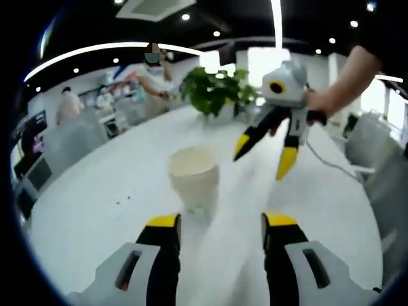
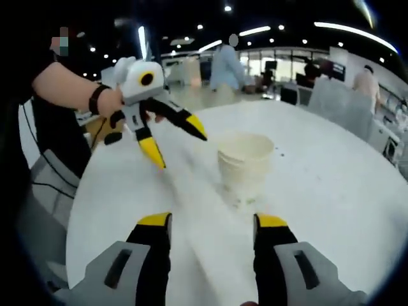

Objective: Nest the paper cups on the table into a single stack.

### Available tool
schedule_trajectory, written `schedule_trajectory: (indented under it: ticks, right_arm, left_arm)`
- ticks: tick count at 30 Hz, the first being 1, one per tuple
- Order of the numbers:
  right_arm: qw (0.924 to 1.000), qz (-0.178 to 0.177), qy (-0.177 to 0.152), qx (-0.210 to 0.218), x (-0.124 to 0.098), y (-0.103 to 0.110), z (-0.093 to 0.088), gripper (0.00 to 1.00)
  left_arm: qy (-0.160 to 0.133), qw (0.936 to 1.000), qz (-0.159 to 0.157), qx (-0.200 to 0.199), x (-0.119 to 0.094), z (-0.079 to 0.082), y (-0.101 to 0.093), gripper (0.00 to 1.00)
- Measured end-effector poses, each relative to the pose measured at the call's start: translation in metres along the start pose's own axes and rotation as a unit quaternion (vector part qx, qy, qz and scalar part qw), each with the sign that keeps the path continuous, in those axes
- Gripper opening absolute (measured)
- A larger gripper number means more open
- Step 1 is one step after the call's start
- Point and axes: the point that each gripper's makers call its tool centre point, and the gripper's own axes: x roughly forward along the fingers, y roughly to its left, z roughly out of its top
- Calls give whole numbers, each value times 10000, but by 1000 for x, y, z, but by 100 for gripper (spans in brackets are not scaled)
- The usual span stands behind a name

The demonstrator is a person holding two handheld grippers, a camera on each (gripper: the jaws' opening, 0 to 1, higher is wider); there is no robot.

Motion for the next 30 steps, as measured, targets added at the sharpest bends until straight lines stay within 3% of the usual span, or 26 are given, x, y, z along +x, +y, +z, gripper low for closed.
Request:
schedule_trajectory:
  ticks: [6, 15, 22, 30]
  right_arm:
    - [9988, -172, -329, 329, -33, 35, 5, 52]
    - [9965, -379, -531, 513, -81, 101, -12, 55]
    - [9936, -631, -697, 618, -110, 115, -15, 62]
    - [9926, -746, -708, 639, -118, 120, -20, 69]
  left_arm:
    - [-296, 9988, 304, -247, -39, 21, -38, 55]
    - [-274, 9958, 643, -594, -100, 14, -90, 62]
    - [-267, 9930, 892, -725, -135, 3, -108, 67]
    - [-285, 9907, 1031, -845, -155, -10, -120, 76]
